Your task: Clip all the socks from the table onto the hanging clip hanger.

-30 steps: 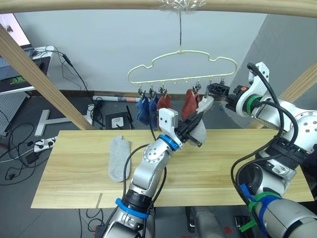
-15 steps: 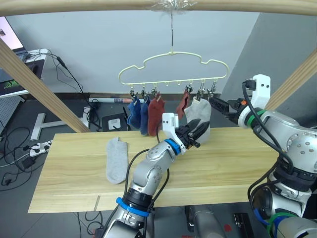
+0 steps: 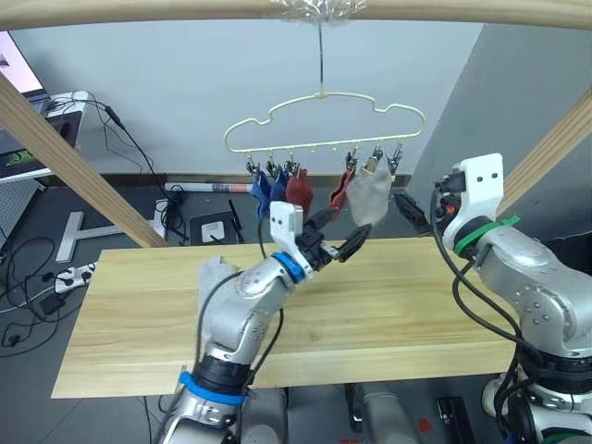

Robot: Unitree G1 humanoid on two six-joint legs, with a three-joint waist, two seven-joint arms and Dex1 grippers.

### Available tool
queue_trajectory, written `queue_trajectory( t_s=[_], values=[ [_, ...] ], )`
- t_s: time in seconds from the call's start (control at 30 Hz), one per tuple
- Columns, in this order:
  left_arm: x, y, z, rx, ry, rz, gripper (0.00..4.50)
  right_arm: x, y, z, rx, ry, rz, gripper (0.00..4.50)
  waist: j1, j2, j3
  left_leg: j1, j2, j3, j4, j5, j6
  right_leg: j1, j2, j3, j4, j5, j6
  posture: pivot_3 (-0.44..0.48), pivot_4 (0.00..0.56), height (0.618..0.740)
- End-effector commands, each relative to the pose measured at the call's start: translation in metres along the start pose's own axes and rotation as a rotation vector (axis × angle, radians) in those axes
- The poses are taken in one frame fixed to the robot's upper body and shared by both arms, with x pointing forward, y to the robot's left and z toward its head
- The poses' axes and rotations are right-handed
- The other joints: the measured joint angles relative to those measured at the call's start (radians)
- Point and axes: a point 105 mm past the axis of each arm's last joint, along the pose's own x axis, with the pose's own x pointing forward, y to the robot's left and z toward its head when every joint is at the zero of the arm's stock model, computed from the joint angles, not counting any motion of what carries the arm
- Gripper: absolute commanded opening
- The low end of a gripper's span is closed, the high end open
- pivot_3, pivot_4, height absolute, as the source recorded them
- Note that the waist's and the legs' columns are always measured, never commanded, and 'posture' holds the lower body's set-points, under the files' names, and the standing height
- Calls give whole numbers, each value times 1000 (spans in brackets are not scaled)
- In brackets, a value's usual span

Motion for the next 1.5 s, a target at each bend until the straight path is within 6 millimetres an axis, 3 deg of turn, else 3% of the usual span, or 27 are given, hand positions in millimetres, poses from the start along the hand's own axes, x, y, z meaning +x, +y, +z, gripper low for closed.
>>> queue_trajectory(
  t_s=[0.03,0.13,0.23,0.3,1.1,1.5],
  values=[
    [-9,-6,27,101,-60,-57,4500,-2,4,17,-64,-112,-33,2851,1,0,0,0,0,0,0,0,0,0,0,0,0,0,0,267,238,740],
    [-18,-5,39,155,-66,-77,4500,2,9,19,-54,-145,-56,2851,2,0,0,0,0,0,0,0,0,0,0,0,0,0,0,282,237,740],
    [-25,-8,47,176,-62,-100,4500,6,12,18,-38,-165,-92,2340,3,0,0,0,0,0,0,0,0,0,0,0,0,1,-1,295,233,740],
    [-28,-9,48,176,-58,-104,4500,8,13,18,-36,-171,-101,1727,3,0,0,0,0,0,0,0,0,0,0,0,0,1,-1,295,233,740],
    [-33,-13,52,197,-49,-89,4500,43,22,12,-21,-178,-136,1727,29,0,0,1,0,0,0,0,0,0,0,0,1,1,-2,337,229,740],
    [-34,-12,52,192,-47,-81,4500,50,9,11,-50,-178,-171,1727,55,0,0,1,0,1,0,0,0,0,0,0,1,1,-2,343,232,740]
  ],
)
